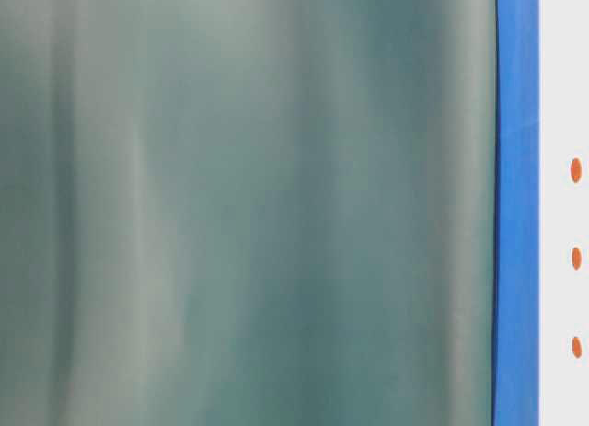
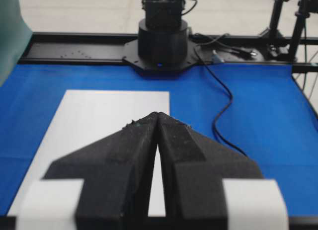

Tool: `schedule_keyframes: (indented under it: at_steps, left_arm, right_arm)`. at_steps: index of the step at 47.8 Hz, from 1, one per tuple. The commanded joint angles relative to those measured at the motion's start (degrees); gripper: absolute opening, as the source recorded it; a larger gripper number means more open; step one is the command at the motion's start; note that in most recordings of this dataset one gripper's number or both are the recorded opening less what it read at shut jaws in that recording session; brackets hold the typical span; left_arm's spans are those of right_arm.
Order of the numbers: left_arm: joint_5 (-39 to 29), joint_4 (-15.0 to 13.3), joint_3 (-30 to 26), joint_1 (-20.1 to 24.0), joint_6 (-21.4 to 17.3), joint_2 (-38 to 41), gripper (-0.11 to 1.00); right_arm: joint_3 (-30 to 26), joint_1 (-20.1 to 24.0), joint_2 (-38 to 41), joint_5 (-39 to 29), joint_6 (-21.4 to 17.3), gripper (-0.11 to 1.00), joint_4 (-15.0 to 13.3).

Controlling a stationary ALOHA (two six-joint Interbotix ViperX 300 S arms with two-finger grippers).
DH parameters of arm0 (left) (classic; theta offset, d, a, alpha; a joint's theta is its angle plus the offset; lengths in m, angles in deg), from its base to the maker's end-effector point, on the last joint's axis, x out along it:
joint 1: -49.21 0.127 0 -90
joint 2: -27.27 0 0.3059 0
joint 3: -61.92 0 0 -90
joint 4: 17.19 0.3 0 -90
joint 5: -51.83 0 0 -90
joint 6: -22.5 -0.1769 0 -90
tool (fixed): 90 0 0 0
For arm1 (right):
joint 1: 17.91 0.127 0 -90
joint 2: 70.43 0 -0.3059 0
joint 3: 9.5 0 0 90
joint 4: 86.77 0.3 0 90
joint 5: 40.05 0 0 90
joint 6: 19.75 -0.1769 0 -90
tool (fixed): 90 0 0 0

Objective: Touch the tip of the soldering iron to the mark.
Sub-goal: 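Move the right gripper down toward the red-handled soldering iron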

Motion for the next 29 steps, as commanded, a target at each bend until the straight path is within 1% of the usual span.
schedule_keyframes:
  at_steps: [1, 7, 10, 20, 29]
  left_arm:
    - [0.79, 0.09, -0.53, -0.44, 0.79, 0.88, 0.02]
    - [0.7, 0.09, -0.44, -0.44, 0.88, 0.97, 0.02]
    - [0.7, 0.0, -0.44, -0.44, 0.79, 0.97, 0.02]
    - [0.62, 0.0, -0.26, -0.44, 0.79, 0.97, 0.02]
    - [0.62, 0.0, 0.09, -0.44, 0.79, 0.97, 0.02]
  right_arm:
    - [-1.05, 1.32, 0.53, 0.18, -0.35, 0.0, 0.35]
    - [-2.55, 2.55, 1.23, -2.81, -0.44, -0.06, 0.35]
    - [-3.6, 3.52, 1.85, -4.48, -0.97, -0.06, 0.53]
    - [-6.42, 4.75, 6.68, -6.59, -5.27, -0.06, 0.7]
    - [-9.4, 5.63, 13.71, -6.59, -6.42, -0.05, 0.79]
